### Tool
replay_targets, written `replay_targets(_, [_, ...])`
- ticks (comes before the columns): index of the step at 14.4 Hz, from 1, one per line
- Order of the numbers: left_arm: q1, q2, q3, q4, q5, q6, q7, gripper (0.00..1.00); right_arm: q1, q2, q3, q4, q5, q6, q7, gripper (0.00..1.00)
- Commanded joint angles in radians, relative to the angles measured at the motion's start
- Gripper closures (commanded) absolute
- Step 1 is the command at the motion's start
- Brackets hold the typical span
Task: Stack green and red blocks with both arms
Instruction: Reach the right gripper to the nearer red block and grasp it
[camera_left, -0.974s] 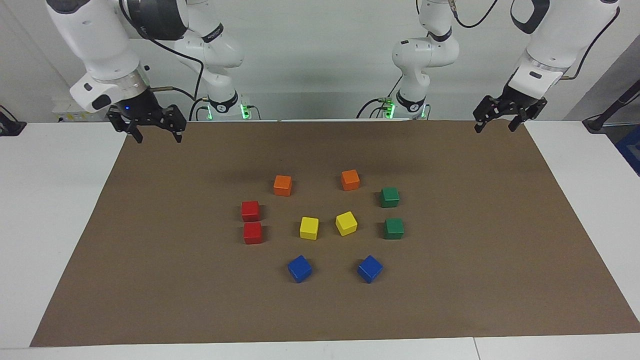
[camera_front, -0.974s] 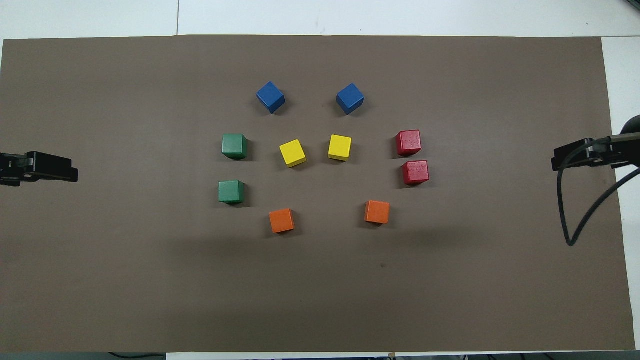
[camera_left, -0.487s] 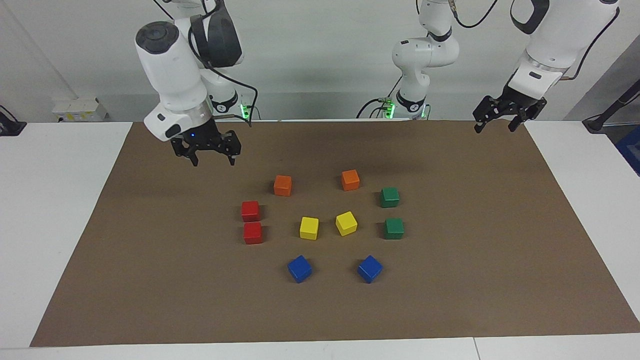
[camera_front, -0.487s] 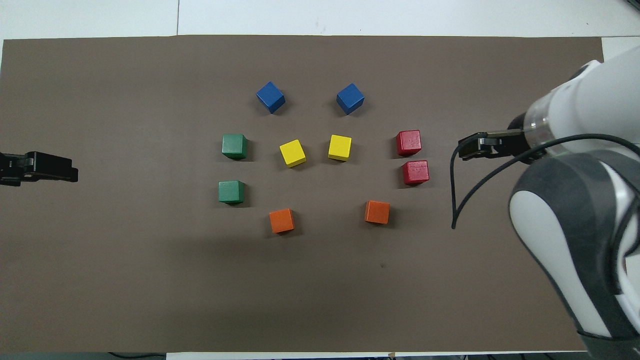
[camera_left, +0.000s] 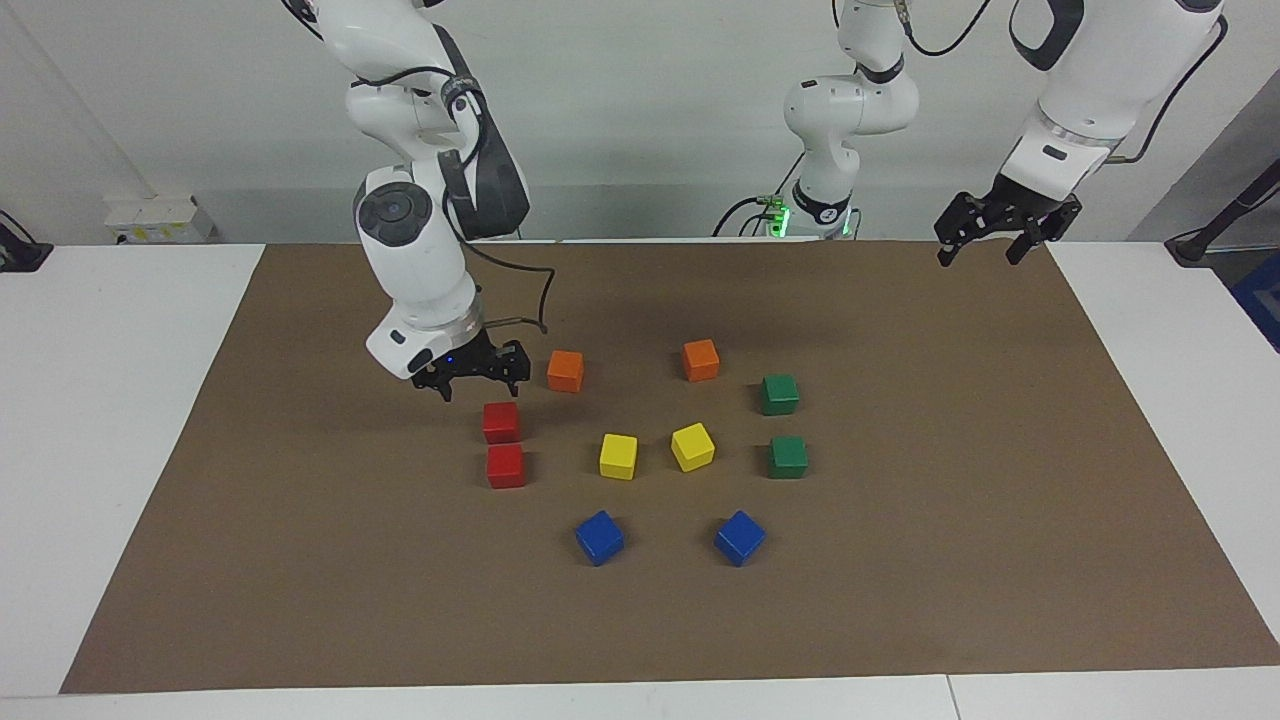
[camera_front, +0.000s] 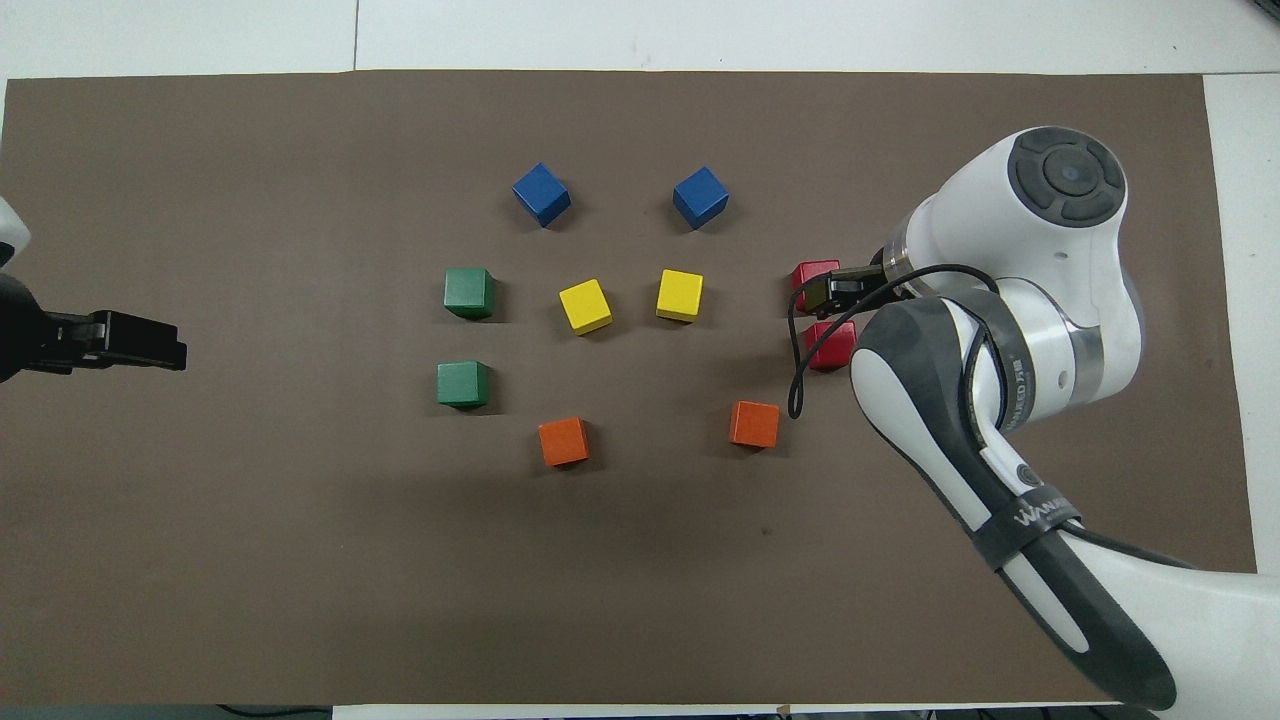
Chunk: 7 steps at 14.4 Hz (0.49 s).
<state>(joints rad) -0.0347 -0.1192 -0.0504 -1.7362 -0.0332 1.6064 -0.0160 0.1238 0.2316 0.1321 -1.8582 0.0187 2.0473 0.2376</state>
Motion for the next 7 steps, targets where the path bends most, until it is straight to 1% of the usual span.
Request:
replay_targets(1, [-0.046,-0.039,0.007,-0.074,0.018,0.091,-0.002,0.00,0.002,-0.031,-0.002,-0.085,0.014,0.034,0.022,0.00])
replay_targets(2, [-0.059,-0.052,0.003,-0.103,0.018,0.124,-0.002,0.00,0.002,-0.035,-0.002,-0.101,0.011,0.042,0.022,0.00])
replay_targets(4, [-0.111,-0.057,0.003,-0.146,0.018,0.154,-0.004,0.00,0.000,-0.040,-0.003,-0.134,0.009,0.080,0.022,0.00])
replay_targets(6, [-0.161,-0.045,0.003,-0.195,0.012,0.205,-0.005,0.00,0.000,-0.022,-0.003,-0.150,0.009,0.117,0.031,0.00])
replay_targets(7, [-0.169,-0.043,0.003,-0.227,0.007,0.242,-0.005,0.00,0.002,-0.011,-0.003,-0.150,0.007,0.123,0.046,0.00])
